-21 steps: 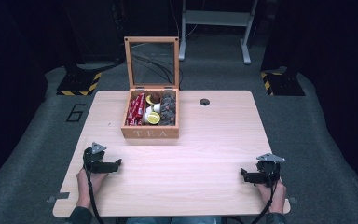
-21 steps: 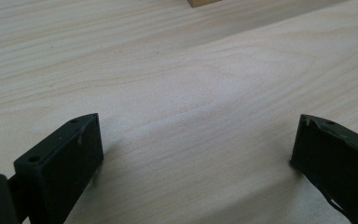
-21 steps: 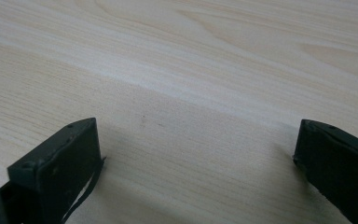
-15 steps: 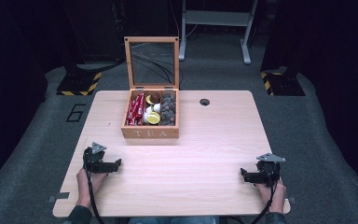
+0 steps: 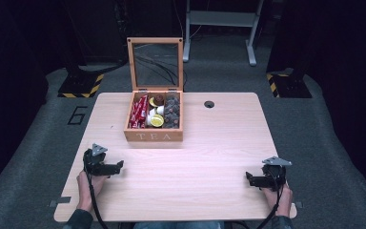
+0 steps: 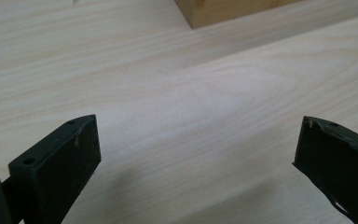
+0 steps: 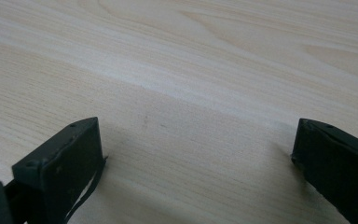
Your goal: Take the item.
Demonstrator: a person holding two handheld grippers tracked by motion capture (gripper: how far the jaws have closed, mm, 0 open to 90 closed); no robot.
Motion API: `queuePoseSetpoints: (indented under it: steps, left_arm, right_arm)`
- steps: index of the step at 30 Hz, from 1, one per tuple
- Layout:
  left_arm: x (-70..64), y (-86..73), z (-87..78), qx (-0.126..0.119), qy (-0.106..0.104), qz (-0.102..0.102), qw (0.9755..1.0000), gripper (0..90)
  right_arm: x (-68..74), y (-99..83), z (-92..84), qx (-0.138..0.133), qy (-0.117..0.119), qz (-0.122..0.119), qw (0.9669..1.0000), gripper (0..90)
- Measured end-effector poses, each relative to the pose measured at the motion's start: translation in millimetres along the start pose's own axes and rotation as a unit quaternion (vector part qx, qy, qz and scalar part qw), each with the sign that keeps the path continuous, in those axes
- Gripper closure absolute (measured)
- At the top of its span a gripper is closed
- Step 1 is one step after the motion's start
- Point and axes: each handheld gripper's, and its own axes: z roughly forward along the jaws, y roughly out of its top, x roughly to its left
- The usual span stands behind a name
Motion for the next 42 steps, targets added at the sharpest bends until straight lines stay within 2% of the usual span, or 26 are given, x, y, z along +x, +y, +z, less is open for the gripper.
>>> queuePoseSetpoints:
  steps: [1,5,7,8,9,16,21,25,29,31,42]
  left_arm:
    - [-1.5,3.9,-2.9,-0.007,-0.002,-0.001,1.0,0.1]
    - [-2.6,10.5,-7.6,-0.003,-0.008,0.004,0.9999,0.0]
    - [-4.1,13.6,-9.1,-0.007,-0.005,0.005,1.0,0.1]
    - [-4.3,15.4,-10.6,-0.004,-0.008,0.002,1.0,0.1]
    - [-4.8,18.4,-11.9,-0.014,-0.012,-0.001,0.9998,0.1]
    - [-7.8,31.2,-18.8,-0.018,-0.015,-0.002,0.9997,0.1]
    - [-11.5,48.5,-25.0,-0.028,-0.021,-0.002,0.9994,0.1]
    - [-13.6,58.7,-25.1,-0.027,-0.021,0.007,0.9994,0.1]
    - [-18.3,71.5,-24.5,-0.039,-0.019,0.009,0.999,0.1]
    - [-21.8,80.4,-23.8,-0.037,-0.021,0.019,0.9989,0.1]
    - [-28.8,106.2,-13.0,-0.042,-0.027,0.024,0.9984,0.0]
  right_arm:
    - [0.0,0.0,0.0,0.0,0.0,0.0,1.0,1.0]
    - [0.0,0.0,0.0,0.0,0.0,0.0,1.0,1.0]
    - [0.0,0.0,0.1,-0.001,0.0,0.0,1.0,1.0]
    - [-0.2,0.1,0.2,-0.001,0.0,0.0,1.0,1.1]
    - [0.5,0.4,0.5,-0.001,-0.002,0.005,1.0,1.1]
    - [0.9,0.4,0.6,-0.001,-0.002,0.006,1.0,1.1]
    - [0.4,0.3,0.3,0.0,0.001,0.002,1.0,1.1]
    - [0.9,0.3,0.2,0.001,0.0,0.005,1.0,1.1]
    - [0.7,0.3,0.4,-0.002,0.0,0.004,1.0,1.2]
    - [0.8,0.5,0.7,-0.002,-0.003,0.006,1.0,1.3]
    - [0.8,0.5,0.8,-0.002,-0.003,0.006,1.0,1.3]
